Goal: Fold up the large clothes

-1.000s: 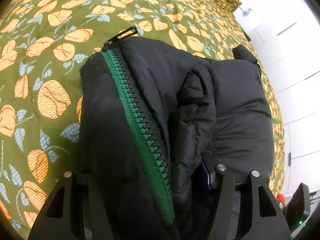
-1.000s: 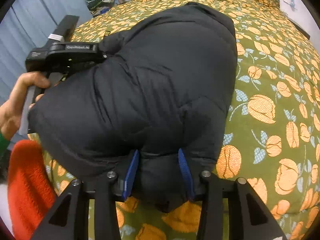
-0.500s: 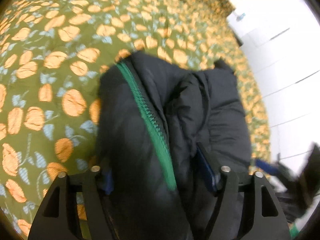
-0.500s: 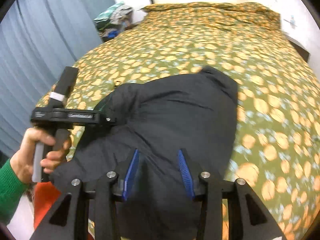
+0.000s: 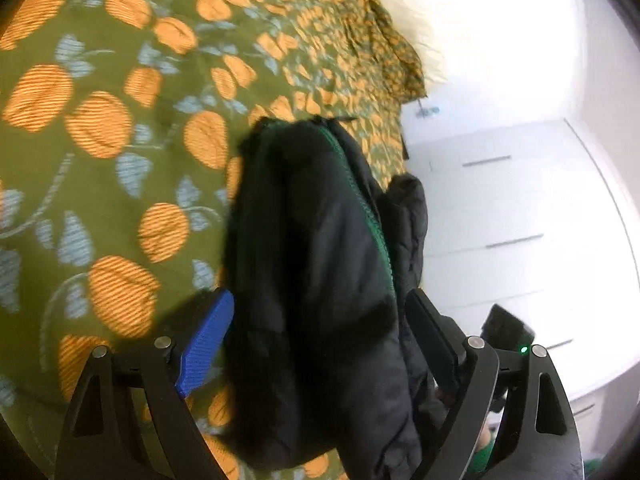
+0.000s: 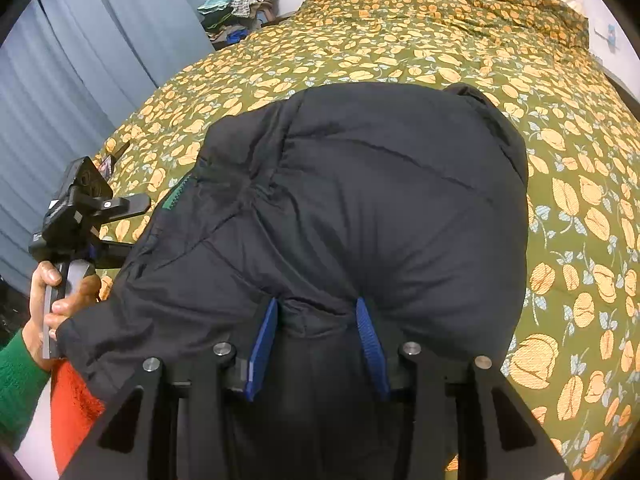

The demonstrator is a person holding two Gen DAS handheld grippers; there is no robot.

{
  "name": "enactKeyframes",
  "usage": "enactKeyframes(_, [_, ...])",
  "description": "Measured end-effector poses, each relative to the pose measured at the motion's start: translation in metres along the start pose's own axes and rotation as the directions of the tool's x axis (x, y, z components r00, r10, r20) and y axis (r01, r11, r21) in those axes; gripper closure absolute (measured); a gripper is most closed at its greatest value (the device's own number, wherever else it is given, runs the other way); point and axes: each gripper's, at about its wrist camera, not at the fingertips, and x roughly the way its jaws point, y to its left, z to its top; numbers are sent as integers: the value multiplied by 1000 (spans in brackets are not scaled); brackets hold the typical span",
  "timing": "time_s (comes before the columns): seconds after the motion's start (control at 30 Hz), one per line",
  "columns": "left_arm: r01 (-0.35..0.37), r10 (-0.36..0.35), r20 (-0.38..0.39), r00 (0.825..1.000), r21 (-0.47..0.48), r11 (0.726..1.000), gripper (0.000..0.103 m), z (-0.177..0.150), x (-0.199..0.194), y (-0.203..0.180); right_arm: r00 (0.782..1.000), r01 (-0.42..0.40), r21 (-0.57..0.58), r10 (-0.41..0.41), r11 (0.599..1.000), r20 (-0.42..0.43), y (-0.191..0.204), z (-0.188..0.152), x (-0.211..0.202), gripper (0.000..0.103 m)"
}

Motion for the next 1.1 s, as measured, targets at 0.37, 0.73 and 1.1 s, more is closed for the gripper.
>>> enactKeyframes(0.37, [171, -173, -88, 981, -31, 985, 9, 7, 31, -16, 1000, 5, 1, -5, 1000, -2, -3, 0, -1, 61])
enactKeyframes(0.73, [-205, 270, -250, 930, 258, 944, 15, 10, 96, -92, 999, 35, 10, -35, 999, 7, -16, -4, 4, 62])
enactKeyframes(1.1, [-199, 256, -205, 945, 263, 944, 31, -3, 72, -90, 962, -220, 288, 159, 932, 220, -96, -30, -61, 18])
